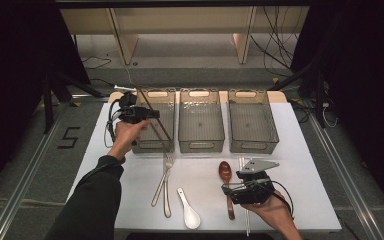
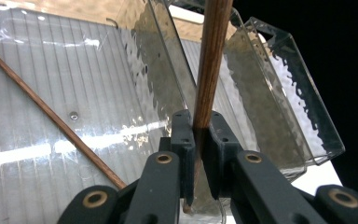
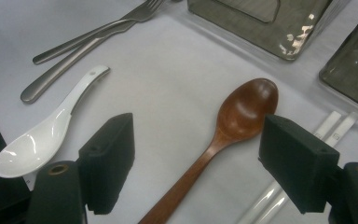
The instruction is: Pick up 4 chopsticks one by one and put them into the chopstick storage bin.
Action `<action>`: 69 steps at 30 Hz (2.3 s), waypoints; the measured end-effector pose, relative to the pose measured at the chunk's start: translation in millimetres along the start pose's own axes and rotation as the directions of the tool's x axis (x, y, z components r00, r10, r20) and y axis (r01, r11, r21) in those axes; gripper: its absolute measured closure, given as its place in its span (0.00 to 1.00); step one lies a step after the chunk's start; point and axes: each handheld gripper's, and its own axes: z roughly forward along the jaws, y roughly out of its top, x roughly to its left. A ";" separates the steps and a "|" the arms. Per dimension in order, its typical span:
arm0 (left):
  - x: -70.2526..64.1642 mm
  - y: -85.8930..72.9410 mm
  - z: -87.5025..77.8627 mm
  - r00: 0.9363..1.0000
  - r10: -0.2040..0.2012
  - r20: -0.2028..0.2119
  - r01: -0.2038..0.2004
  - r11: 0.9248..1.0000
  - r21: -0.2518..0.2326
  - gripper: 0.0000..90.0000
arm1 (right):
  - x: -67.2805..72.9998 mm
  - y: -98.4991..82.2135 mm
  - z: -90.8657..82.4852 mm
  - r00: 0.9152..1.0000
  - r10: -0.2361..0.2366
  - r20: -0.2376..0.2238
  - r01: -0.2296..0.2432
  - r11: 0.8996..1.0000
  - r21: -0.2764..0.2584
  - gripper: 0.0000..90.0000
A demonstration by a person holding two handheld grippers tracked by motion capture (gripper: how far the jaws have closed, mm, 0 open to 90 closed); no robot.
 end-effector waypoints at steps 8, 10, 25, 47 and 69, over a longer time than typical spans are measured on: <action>-2.1 -0.5 6.9 0.998 0.006 -0.056 -0.006 1.000 0.010 0.84 | 0.4 0.0 0.0 1.000 -0.004 -0.004 0.004 1.000 0.000 0.31; -2.6 -0.2 8.2 0.998 0.005 -0.067 -0.005 1.000 0.013 0.72 | 0.3 -0.1 -0.1 1.000 -0.004 -0.005 0.004 1.000 0.000 0.31; -24.2 -7.1 -8.2 0.998 0.064 0.009 -0.064 0.998 0.001 0.33 | -3.0 -0.1 -3.6 1.000 0.006 0.006 -0.006 1.000 -0.003 0.31; -37.2 -80.4 -61.6 0.973 0.215 0.089 -0.211 0.976 -0.056 0.24 | -25.8 -5.7 -14.4 0.985 0.119 0.125 -0.129 0.988 0.081 0.33; -22.0 -129.5 -64.8 0.956 0.264 0.126 -0.256 0.964 -0.076 0.21 | -36.4 -18.5 -3.3 0.965 0.167 0.203 -0.204 0.963 0.175 0.35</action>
